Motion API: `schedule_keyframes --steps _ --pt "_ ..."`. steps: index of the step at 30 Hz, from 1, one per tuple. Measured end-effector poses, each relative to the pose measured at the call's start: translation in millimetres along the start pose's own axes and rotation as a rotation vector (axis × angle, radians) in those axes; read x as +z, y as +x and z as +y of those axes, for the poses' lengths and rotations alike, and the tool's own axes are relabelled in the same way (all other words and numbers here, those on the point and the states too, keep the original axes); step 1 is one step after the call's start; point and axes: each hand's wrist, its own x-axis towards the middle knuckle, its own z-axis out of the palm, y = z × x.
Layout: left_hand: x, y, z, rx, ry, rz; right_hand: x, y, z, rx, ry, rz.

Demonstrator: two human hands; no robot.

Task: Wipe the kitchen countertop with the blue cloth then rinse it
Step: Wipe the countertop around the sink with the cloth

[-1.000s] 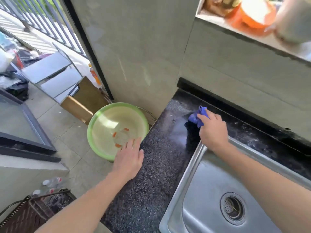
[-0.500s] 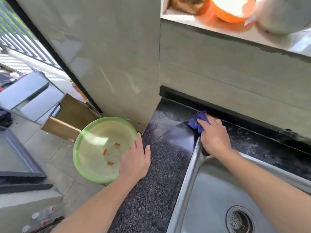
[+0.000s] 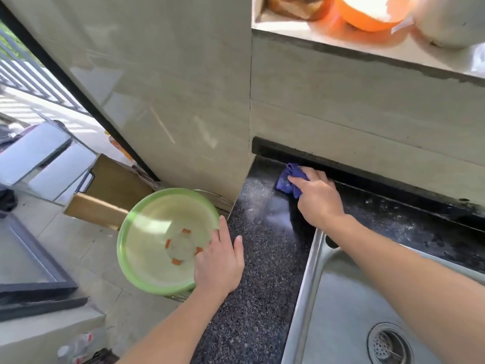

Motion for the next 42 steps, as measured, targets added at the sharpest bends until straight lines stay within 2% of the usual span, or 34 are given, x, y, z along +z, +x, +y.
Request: schedule_keyframes --steps 2,3,5,7,9,10,13,16,17,19,22,24,26,30,36,39,40,42 --pt "-1 0 -1 0.006 0.0 -0.001 -8 -11 -13 0.042 0.055 0.036" --pt "0 0 -1 0.01 0.009 0.007 -6 -20 -20 -0.009 0.081 0.102" --pt "1 0 -1 0.014 0.03 0.015 7 -46 -40 -0.217 0.157 0.132" --pt "4 2 -2 0.019 0.042 0.032 28 -56 -55 -0.474 0.119 0.063" --pt "5 2 -4 0.027 0.029 0.05 39 -44 -59 -0.559 0.036 -0.025" --pt "5 3 -5 0.034 0.021 0.054 40 -32 -54 -0.509 0.001 -0.007" --pt "3 1 -5 0.053 0.004 0.04 19 0 -29 -0.171 -0.133 0.054" --pt "3 0 -6 0.073 0.012 0.06 -9 -2 -12 -0.024 -0.223 -0.056" --pt "3 1 -6 0.073 0.014 0.059 -14 -4 -15 0.018 -0.246 -0.043" --pt "4 1 -6 0.068 0.005 0.043 -16 -2 -35 0.048 -0.275 0.078" --pt "4 2 -4 0.056 -0.007 0.039 7 16 -82 -0.138 -0.195 0.192" --pt "5 2 -4 0.051 -0.014 0.042 26 29 -101 -0.263 -0.192 0.164" --pt "6 2 -5 0.05 0.004 0.031 33 38 -95 -0.282 -0.229 0.116" --pt "6 4 -5 0.052 0.007 0.007 22 14 -34 -0.092 -0.27 0.132" --pt "2 2 -4 0.047 0.008 0.016 -15 -50 57 0.234 -0.358 -0.018" --pt "0 0 -3 0.045 0.003 0.024 -39 -64 69 0.442 -0.352 -0.05" --pt "0 0 -2 0.041 0.004 0.024 -41 -62 70 0.509 -0.338 -0.012" --pt "1 1 -1 0.039 0.008 0.018 -44 -59 50 0.493 -0.296 0.054"
